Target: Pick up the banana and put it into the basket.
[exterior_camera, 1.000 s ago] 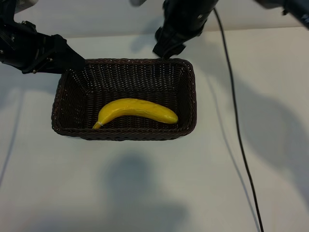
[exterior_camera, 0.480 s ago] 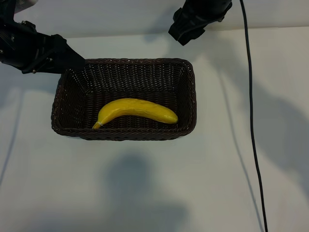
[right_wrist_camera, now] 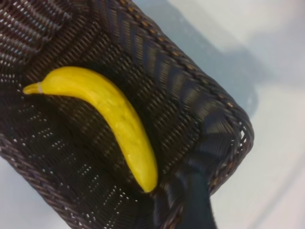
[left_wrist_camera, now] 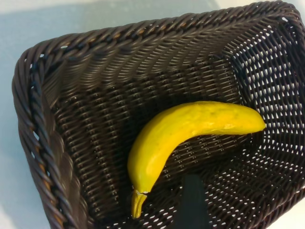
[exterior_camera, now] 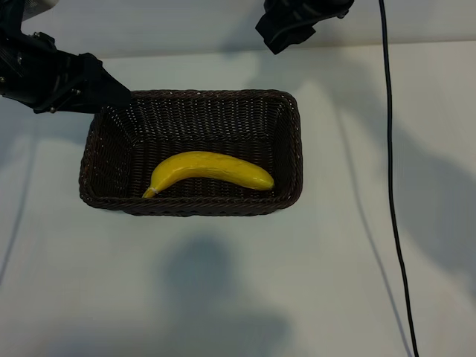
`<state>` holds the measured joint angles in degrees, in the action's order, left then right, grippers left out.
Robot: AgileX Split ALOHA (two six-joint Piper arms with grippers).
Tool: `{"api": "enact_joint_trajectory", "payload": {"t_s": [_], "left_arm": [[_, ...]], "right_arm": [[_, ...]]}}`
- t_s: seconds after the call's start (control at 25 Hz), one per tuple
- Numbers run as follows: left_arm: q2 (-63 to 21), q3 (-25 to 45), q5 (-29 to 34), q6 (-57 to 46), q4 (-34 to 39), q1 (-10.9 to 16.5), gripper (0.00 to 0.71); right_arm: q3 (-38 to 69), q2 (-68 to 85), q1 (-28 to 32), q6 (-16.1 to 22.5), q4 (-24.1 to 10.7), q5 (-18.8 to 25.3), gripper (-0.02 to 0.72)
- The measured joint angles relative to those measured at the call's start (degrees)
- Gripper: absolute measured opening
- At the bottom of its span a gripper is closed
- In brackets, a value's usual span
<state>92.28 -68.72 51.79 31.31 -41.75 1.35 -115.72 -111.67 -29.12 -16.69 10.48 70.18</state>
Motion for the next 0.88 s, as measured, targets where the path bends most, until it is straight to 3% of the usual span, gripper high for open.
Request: {"api": "enact_joint_trajectory", "payload": {"t_s": [0.32, 0.6, 0.88], "left_arm": [[0.0, 0.0, 0.0, 0.0, 0.0, 0.0, 0.600], [0.0, 0.0, 0.0, 0.0, 0.0, 0.0, 0.600], [0.0, 0.0, 0.0, 0.0, 0.0, 0.0, 0.600]], "right_arm": [[1.7, 0.6, 0.0, 1.1, -0.6, -0.1, 0.563], [10.9, 4.1, 0.0, 1.8, -3.8, 0.1, 0.563], [11.3, 4.1, -0.1, 2.4, 1.4, 0.0, 0.563]]}}
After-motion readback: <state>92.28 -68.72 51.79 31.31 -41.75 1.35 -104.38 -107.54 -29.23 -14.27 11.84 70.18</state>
